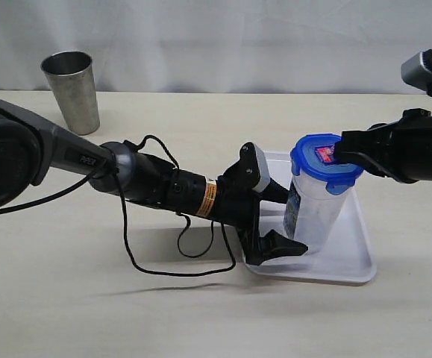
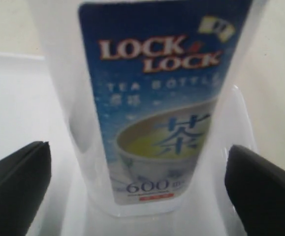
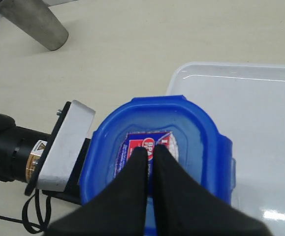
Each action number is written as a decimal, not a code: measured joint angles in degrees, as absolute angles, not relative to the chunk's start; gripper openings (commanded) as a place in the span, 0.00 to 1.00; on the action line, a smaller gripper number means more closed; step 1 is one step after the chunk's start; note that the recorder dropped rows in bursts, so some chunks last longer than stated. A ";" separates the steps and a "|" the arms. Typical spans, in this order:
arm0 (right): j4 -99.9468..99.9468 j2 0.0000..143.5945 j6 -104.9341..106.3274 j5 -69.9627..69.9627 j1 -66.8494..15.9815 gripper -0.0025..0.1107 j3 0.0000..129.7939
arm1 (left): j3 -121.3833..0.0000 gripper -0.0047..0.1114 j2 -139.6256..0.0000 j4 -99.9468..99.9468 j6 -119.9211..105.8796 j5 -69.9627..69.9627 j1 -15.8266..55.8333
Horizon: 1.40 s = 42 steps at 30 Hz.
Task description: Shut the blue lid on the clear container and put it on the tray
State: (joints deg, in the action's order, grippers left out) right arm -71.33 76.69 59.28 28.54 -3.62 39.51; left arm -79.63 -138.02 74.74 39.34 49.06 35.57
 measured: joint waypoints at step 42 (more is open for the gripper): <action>-71.98 58.77 66.76 28.87 -3.62 0.06 45.18 | -74.08 0.04 -112.11 100.15 76.64 25.31 31.85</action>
State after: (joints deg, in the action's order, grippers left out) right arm -71.98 58.77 66.76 28.87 -3.62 45.18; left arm -74.08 -112.11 100.15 76.64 25.31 31.85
